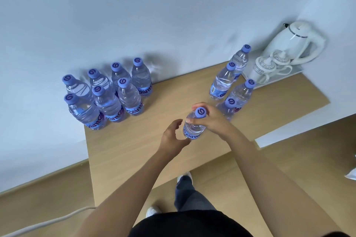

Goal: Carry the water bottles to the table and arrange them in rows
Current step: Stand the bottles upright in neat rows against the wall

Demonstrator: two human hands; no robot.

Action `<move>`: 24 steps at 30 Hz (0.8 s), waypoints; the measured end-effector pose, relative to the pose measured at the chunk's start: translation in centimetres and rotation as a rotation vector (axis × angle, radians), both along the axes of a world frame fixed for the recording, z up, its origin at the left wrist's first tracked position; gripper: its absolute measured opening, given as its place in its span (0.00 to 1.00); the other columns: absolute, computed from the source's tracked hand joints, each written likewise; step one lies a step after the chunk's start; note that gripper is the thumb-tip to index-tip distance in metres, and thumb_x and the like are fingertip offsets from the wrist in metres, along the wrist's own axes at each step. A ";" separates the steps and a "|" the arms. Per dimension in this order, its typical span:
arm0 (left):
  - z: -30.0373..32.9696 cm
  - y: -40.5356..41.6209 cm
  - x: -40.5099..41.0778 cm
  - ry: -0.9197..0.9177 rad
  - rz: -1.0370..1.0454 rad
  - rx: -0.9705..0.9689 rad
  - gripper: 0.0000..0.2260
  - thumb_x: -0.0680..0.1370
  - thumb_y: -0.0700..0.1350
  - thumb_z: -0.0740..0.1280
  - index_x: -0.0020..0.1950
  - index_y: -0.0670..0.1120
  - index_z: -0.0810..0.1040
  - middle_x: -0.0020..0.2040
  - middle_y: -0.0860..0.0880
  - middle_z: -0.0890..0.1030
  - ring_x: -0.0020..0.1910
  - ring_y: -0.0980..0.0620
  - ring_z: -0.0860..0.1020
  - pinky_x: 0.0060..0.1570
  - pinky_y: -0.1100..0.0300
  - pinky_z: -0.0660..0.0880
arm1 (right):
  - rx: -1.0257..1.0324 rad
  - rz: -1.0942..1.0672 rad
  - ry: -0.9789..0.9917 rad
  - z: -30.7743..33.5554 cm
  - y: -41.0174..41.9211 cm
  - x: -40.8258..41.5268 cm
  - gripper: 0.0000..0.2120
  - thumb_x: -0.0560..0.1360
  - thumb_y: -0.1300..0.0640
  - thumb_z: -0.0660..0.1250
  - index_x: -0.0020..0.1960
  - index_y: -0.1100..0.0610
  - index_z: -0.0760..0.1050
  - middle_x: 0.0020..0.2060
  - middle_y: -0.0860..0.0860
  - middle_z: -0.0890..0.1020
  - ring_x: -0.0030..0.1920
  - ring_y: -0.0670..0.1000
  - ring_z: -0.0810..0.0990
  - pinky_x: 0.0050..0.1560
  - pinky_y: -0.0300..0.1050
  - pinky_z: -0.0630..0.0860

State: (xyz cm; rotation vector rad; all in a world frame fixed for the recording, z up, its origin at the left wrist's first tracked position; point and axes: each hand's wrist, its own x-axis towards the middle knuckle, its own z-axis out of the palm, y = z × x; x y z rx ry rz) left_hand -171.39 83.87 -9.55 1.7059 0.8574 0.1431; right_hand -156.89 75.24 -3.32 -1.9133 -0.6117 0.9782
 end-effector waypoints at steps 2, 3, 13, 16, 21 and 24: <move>-0.3 0.1 0.3 0.018 -0.014 0.003 0.31 0.70 0.39 0.75 0.71 0.45 0.69 0.67 0.50 0.75 0.67 0.53 0.71 0.59 0.63 0.68 | 0.022 -0.015 0.035 -0.6 0.0 -0.1 0.25 0.65 0.55 0.82 0.59 0.53 0.78 0.56 0.47 0.81 0.53 0.42 0.79 0.51 0.32 0.77; -0.4 0.2 0.5 0.026 -0.019 0.000 0.31 0.70 0.39 0.76 0.72 0.46 0.69 0.67 0.50 0.75 0.67 0.53 0.71 0.59 0.63 0.68 | 0.026 -0.010 0.052 -0.8 0.0 -0.1 0.24 0.66 0.55 0.82 0.59 0.52 0.78 0.54 0.46 0.81 0.52 0.42 0.79 0.50 0.31 0.77; -0.8 -0.3 1.9 -0.061 0.079 -0.129 0.32 0.61 0.41 0.83 0.59 0.55 0.71 0.53 0.58 0.81 0.47 0.63 0.79 0.41 0.74 0.73 | -0.019 -0.114 -0.115 0.3 3.9 -0.5 0.15 0.68 0.46 0.75 0.41 0.58 0.79 0.38 0.53 0.84 0.43 0.54 0.82 0.49 0.51 0.79; 0.1 -0.4 2.2 -0.169 0.189 -0.134 0.35 0.58 0.43 0.84 0.60 0.55 0.70 0.52 0.58 0.81 0.50 0.61 0.80 0.45 0.68 0.76 | -0.046 -0.129 -0.256 2.3 5.5 -0.7 0.19 0.67 0.41 0.71 0.35 0.56 0.73 0.27 0.49 0.76 0.33 0.51 0.76 0.39 0.47 0.74; 3.0 -0.1 2.7 -0.323 0.313 -0.143 0.30 0.61 0.41 0.80 0.59 0.45 0.73 0.50 0.48 0.83 0.49 0.45 0.82 0.45 0.47 0.81 | -0.073 -0.130 -0.391 6.6 7.9 -1.1 0.18 0.65 0.34 0.67 0.26 0.46 0.71 0.19 0.42 0.72 0.27 0.45 0.71 0.30 0.43 0.65; 5.2 0.3 2.5 -0.343 0.273 -0.166 0.26 0.62 0.41 0.78 0.57 0.39 0.74 0.48 0.40 0.82 0.46 0.38 0.81 0.43 0.42 0.80 | -0.072 -0.077 -0.409 8.3 8.6 -1.0 0.25 0.67 0.31 0.67 0.30 0.53 0.71 0.25 0.44 0.76 0.32 0.44 0.76 0.31 0.42 0.67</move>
